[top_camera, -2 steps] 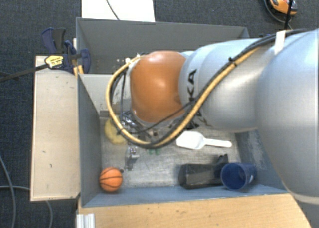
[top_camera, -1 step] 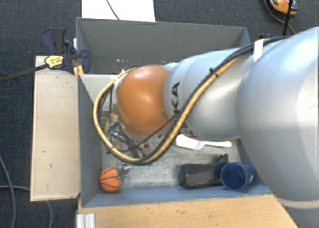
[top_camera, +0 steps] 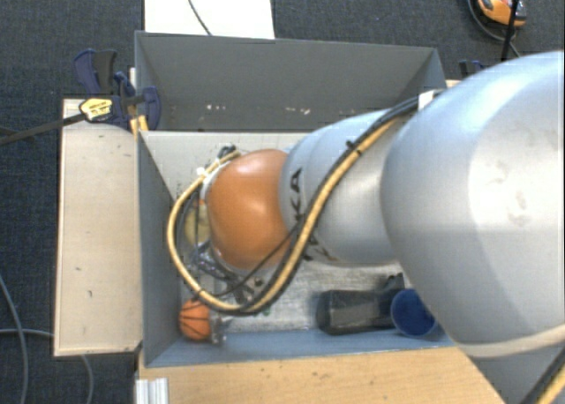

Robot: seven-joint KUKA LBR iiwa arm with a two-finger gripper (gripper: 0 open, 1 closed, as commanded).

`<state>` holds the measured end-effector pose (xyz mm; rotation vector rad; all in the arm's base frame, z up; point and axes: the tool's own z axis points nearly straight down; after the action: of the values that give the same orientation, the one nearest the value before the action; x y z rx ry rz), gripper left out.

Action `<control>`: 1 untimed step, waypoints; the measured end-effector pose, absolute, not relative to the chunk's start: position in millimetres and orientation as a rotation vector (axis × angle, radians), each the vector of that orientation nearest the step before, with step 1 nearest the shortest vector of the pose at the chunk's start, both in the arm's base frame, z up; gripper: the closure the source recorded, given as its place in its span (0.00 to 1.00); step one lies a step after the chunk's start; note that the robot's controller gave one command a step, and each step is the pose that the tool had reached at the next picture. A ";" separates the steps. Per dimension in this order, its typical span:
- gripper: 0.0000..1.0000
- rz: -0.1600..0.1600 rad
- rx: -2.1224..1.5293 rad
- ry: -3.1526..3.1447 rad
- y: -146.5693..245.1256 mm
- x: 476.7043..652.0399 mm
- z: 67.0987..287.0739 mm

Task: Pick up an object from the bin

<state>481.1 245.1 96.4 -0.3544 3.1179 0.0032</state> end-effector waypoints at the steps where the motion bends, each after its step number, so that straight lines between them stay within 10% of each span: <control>1: 1.00 -0.005 -0.591 3.087 241.3 481.6 72.7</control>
Offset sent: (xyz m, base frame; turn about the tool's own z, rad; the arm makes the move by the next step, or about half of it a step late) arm 0.0000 0.0000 0.0000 0.0000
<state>481.6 241.3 72.7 -0.5908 3.0866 -0.0048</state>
